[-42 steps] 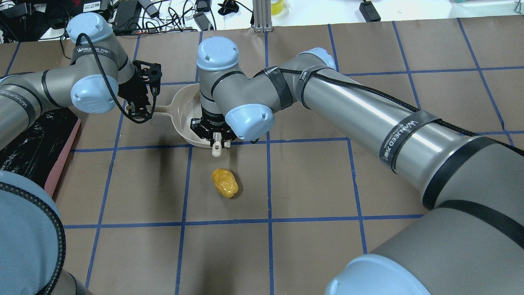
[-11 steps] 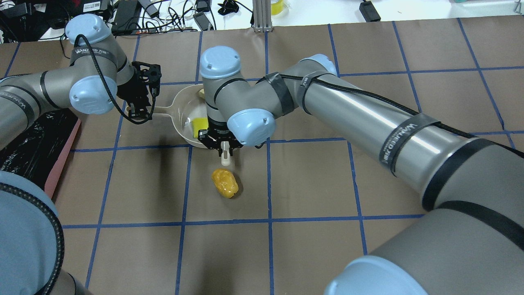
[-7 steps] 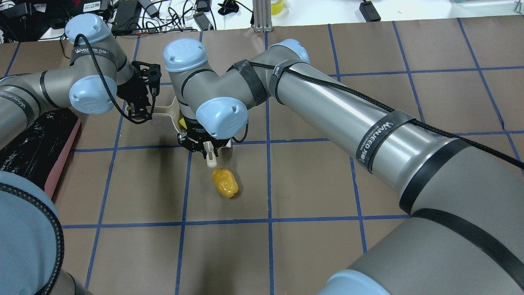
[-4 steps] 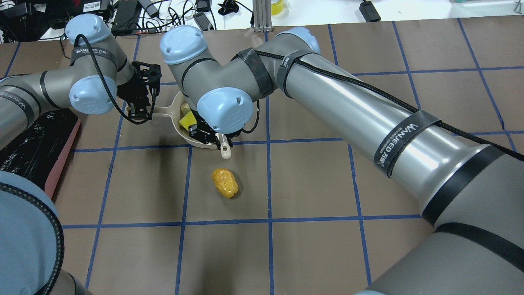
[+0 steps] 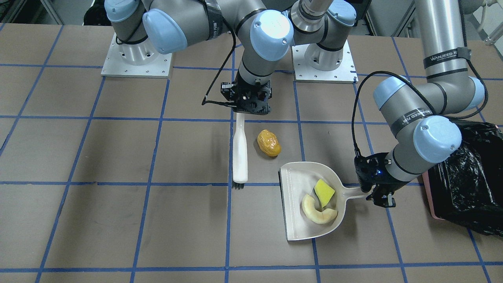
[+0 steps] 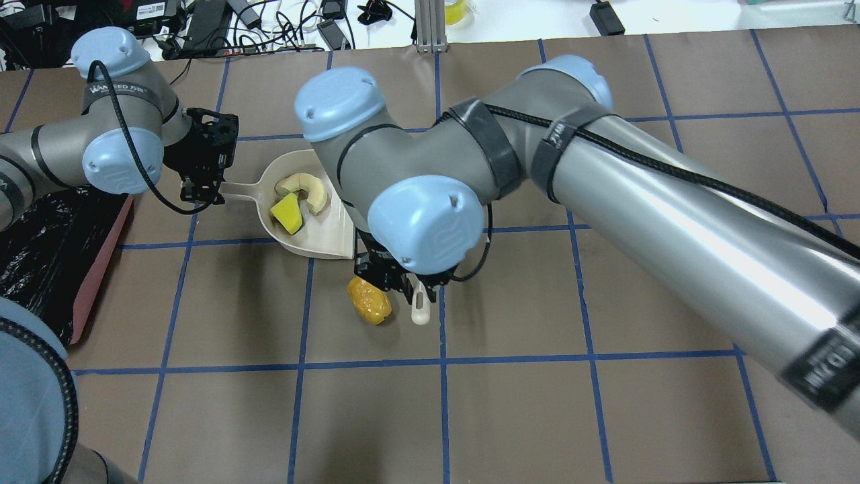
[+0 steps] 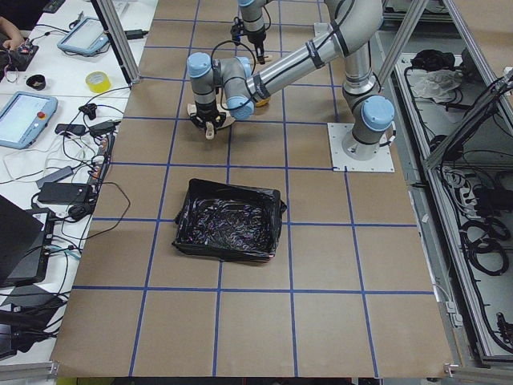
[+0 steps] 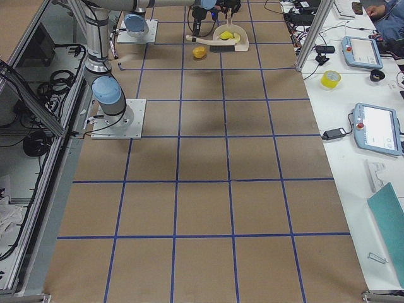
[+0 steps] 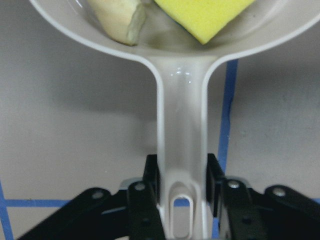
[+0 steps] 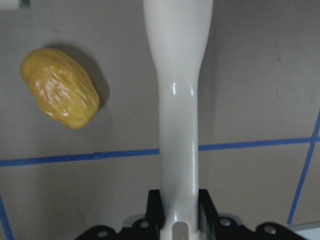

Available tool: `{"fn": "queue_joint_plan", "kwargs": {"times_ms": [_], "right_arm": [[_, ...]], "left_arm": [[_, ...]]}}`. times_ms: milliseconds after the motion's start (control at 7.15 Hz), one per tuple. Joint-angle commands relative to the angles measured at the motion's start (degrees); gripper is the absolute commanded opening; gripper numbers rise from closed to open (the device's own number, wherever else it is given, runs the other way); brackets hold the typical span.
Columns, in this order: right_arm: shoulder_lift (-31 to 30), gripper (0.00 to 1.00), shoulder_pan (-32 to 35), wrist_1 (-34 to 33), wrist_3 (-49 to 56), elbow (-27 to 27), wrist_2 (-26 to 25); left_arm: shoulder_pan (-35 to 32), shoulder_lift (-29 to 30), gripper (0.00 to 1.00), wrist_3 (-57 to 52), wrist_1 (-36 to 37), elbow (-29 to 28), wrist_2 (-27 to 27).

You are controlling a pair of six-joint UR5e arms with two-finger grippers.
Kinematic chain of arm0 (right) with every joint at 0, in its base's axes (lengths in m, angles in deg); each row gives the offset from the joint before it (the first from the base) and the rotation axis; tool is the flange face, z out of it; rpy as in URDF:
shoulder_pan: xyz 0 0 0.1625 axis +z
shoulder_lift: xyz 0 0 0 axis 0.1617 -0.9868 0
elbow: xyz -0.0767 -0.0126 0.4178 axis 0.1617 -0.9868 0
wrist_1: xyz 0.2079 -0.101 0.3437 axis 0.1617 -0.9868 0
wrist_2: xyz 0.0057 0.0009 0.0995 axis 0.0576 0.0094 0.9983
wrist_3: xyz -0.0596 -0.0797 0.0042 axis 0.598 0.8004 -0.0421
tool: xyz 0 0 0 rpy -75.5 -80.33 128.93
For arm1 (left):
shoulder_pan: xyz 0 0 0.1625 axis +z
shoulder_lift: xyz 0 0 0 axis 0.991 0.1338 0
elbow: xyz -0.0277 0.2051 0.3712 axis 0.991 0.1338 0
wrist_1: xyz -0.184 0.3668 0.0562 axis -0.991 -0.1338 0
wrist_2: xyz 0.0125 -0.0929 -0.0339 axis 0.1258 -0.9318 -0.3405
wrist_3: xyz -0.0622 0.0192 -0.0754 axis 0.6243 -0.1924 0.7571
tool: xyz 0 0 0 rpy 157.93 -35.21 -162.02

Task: Sweep and dump trash into bin
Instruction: 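Sweep the potato into the dustpan while the left gripper angles the dustpan toward it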

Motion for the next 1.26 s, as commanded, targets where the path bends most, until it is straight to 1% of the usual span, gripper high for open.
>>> {"fn": "queue_joint_plan", "kwargs": {"times_ms": [0,140,280,420,560,840,980,1119], "right_arm": [[-8.32,0.0,0.4,0.35,-9.42,10.95,7.51],[-8.7,0.0,0.75,0.09,-13.99,13.51,10.01],[-8.18,0.0,1.71,-0.44,-16.74,14.67,12.65],[-7.39,0.0,3.2,-3.92,-17.11,14.85,13.98],[-4.86,0.0,3.74,-7.09,-17.11,14.59,14.17],[-1.16,0.0,5.66,-13.94,-16.68,13.72,13.65],[1.55,0.0,6.11,-17.98,-14.94,12.49,13.21],[4.45,0.0,6.98,-20.19,-12.74,10.22,13.2]], "left_arm": [[0.41,-6.47,0.0,-3.9,0.08,7.98,3.68],[0.49,-10.07,0.0,-4.61,0.77,12.47,4.48],[0.5,-12.45,0.0,-4.71,0.78,15.38,5.45],[0.41,-14.22,0.0,-4.71,0.78,16.55,5.46],[0.58,-15.45,0.0,-4.71,0.52,17.51,5.55],[0.67,-14.86,0.0,-4.27,0.69,17.17,5.46],[0.67,-14.76,0.0,-4.09,0.69,17.35,5.46],[0.67,-14.76,0.0,-4.09,0.69,17.35,5.46]]}}
